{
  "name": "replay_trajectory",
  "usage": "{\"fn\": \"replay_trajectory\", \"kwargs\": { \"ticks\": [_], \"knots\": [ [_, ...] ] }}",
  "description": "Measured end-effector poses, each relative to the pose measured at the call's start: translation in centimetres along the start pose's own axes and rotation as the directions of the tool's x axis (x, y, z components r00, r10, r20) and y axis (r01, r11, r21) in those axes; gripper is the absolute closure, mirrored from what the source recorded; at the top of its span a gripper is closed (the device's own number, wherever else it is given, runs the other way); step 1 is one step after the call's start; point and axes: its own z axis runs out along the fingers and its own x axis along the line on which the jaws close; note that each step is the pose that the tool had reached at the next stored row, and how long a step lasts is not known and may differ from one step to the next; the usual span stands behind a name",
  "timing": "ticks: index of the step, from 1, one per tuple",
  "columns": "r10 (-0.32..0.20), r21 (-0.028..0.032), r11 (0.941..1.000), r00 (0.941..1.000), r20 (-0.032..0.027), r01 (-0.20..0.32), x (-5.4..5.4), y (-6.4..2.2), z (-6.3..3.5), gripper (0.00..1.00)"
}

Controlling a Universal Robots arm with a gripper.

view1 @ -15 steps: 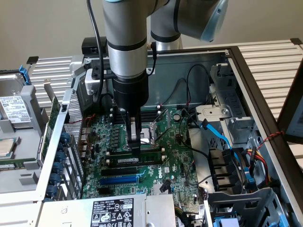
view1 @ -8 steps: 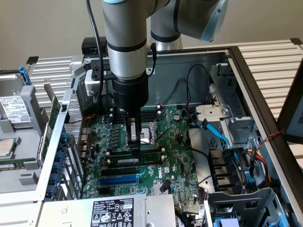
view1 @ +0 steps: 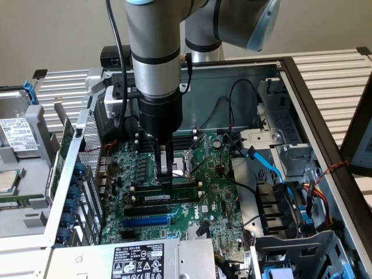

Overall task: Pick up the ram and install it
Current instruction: 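Press down the ram until it locks into place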

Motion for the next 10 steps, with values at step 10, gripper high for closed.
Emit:
{"fn": "replay_trajectory", "kwargs": {
  "ticks": [10],
  "knots": [
    [0.0, 0.0002, 1.0, 1.0, 0.0009, 0.0, 0.16, -0.03, -0.86, 0.89]
  ]
}}
